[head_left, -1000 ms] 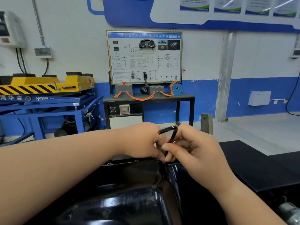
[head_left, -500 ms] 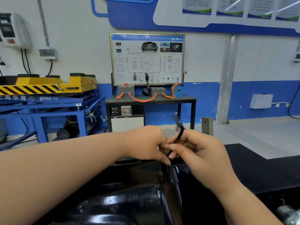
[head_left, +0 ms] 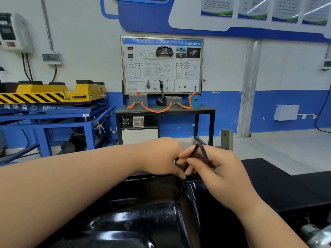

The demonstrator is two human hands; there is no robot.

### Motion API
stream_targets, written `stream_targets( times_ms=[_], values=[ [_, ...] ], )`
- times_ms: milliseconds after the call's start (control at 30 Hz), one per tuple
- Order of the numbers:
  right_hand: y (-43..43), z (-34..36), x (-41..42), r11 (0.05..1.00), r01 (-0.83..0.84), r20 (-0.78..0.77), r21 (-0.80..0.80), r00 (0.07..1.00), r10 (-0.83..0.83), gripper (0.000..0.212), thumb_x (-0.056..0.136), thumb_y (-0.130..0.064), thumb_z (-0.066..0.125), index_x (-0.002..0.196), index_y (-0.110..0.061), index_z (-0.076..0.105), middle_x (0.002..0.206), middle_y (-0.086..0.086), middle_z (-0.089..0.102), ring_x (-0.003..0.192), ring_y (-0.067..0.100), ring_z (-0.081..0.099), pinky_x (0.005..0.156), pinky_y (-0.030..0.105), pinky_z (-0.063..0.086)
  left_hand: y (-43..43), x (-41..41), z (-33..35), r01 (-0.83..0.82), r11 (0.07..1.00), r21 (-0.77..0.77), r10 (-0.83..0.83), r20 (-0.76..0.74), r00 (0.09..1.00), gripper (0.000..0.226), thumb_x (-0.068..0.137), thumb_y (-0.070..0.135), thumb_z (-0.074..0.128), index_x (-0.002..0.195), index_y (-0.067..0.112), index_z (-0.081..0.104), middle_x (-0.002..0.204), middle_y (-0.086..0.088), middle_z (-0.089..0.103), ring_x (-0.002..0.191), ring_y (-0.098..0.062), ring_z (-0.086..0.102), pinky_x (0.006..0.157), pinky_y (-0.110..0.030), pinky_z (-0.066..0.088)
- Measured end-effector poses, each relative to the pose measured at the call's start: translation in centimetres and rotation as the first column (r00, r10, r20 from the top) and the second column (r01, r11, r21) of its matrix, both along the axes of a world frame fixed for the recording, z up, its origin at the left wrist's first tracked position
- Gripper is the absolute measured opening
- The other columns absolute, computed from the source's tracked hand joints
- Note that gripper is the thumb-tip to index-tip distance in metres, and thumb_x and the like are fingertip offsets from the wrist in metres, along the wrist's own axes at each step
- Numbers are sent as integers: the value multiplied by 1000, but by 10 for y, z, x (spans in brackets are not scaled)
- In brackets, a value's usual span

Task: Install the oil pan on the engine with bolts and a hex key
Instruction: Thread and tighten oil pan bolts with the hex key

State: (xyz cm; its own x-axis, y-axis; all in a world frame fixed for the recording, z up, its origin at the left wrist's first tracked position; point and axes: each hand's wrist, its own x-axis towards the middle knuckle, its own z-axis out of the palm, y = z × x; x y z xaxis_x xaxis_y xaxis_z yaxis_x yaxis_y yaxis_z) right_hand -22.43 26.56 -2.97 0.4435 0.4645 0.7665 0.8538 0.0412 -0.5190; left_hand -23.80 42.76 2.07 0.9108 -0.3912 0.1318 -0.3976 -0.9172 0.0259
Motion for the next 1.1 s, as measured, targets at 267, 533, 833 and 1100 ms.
stream_targets(
  times_ms=[267, 533, 833, 1100],
  values=[
    [2, 0, 1, 996, 76, -65, 40, 995, -73, 22, 74, -18, 77, 72, -2, 62, 64, 6, 65, 59, 19, 65, 61, 46, 53, 1, -2, -1, 40, 994, -99, -43, -29, 999, 17, 79, 32, 71, 71, 17, 68, 53, 10, 50, 49, -3, 42, 59, -25, 39],
    [-2, 0, 0, 998, -47, -10, -32, 999, 47, 19, 87, -8, 52, 94, -17, 67, 83, -6, 70, 68, 15, 67, 70, 32, 57, 2, 0, -1, 16, 998, -56, -18, -32, 999, 43, 80, 26, 68, 42, 38, 52, 41, 21, 48, 49, 6, 45, 52, -11, 31],
    [1, 1, 1, 993, 111, -89, 43, 990, -107, 24, 73, -23, 76, 71, -3, 62, 66, 3, 64, 62, 20, 63, 64, 46, 52, 1, -1, -1, 18, 997, -80, -19, -6, 1000, 38, 78, 30, 73, 48, 30, 49, 42, 12, 42, 47, 3, 44, 48, -13, 31],
    [-4, 1, 3, 998, 4, -10, -58, 1000, -4, 23, 86, -11, 51, 96, -27, 65, 87, -11, 70, 71, 15, 65, 66, 26, 54, 3, 2, -2, 30, 999, -31, -31, -13, 999, 28, 82, 35, 67, 78, 7, 68, 46, 8, 41, 48, -3, 43, 49, -14, 30]
  ],
)
